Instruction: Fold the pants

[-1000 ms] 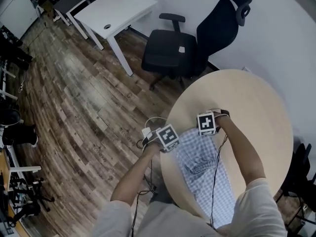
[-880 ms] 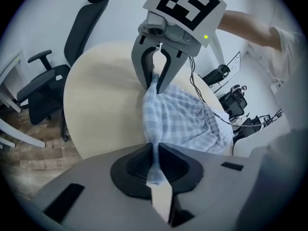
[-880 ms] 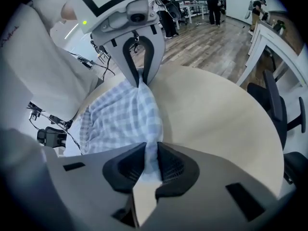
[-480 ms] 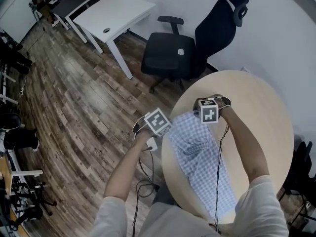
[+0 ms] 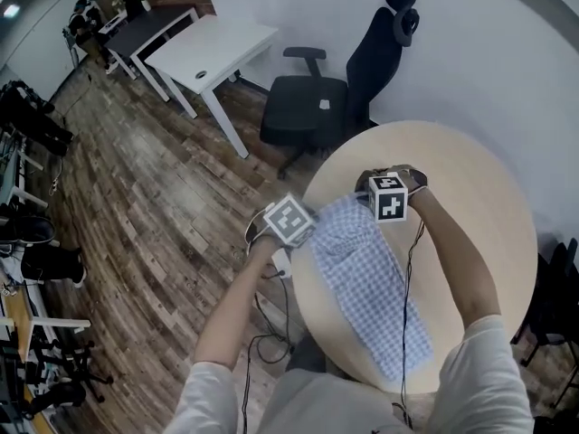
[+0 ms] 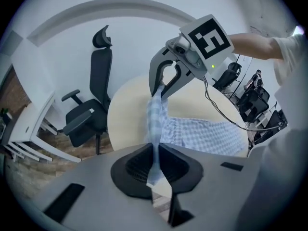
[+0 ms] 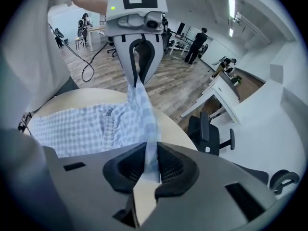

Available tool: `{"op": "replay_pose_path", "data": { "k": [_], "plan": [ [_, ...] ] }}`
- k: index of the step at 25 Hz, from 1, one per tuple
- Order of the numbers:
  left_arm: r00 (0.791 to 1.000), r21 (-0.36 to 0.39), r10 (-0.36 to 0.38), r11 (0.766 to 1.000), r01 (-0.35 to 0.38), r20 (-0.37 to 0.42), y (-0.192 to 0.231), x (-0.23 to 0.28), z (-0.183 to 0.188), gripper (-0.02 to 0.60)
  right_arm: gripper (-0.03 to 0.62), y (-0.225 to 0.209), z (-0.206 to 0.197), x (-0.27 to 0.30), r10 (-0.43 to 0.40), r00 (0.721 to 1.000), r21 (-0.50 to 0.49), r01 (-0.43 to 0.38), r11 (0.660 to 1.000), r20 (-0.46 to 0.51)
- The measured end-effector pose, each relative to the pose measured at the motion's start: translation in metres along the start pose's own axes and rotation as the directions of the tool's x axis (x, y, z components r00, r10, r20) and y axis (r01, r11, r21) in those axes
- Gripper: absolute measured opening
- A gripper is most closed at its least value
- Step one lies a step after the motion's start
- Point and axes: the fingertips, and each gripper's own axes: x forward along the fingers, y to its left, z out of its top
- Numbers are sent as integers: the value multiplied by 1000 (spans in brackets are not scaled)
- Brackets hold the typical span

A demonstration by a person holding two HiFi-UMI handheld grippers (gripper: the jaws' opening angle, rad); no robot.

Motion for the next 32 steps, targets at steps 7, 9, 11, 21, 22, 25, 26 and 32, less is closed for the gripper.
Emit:
{"op": "replay_pose_path", "data": {
  "k": [7, 9, 11, 21, 22, 25, 26, 32],
  "plan": [
    [999, 21, 53, 998, -53, -8, -119, -26, 10, 57, 72, 92, -6, -63, -33, 999, -52, 34, 998, 17],
    [999, 29, 49, 998, -49, 0, -153, -25, 12, 57, 72, 119, -10, -74, -33, 999, -70, 33, 997, 8],
    [999, 32, 47, 998, -46, -23, -182, -19, 5, 57, 72, 145, -16, -80, -28, 1000, -82, 28, 996, 1],
    [992, 5, -79, 997, 80, -102, -311, 63, -56, 58, 114, 283, -54, -48, 91, 994, -48, -94, 994, -57],
    [987, -15, -80, 997, 79, -143, -317, 71, -69, 58, 127, 296, -60, -41, 116, 991, -39, -119, 992, -67],
    [984, -52, -124, 992, 118, -125, -339, 91, -80, 101, 156, 332, -77, -27, 193, 976, -35, -198, 980, -103],
    [985, -58, -138, 989, 133, -104, -344, 94, -78, 139, 162, 340, -81, -25, 217, 970, -34, -222, 975, -111],
    [990, -91, -112, 990, 104, -84, -309, 80, -72, 184, 202, 308, -86, -33, 238, 969, 37, -236, 971, -60]
  ]
}}
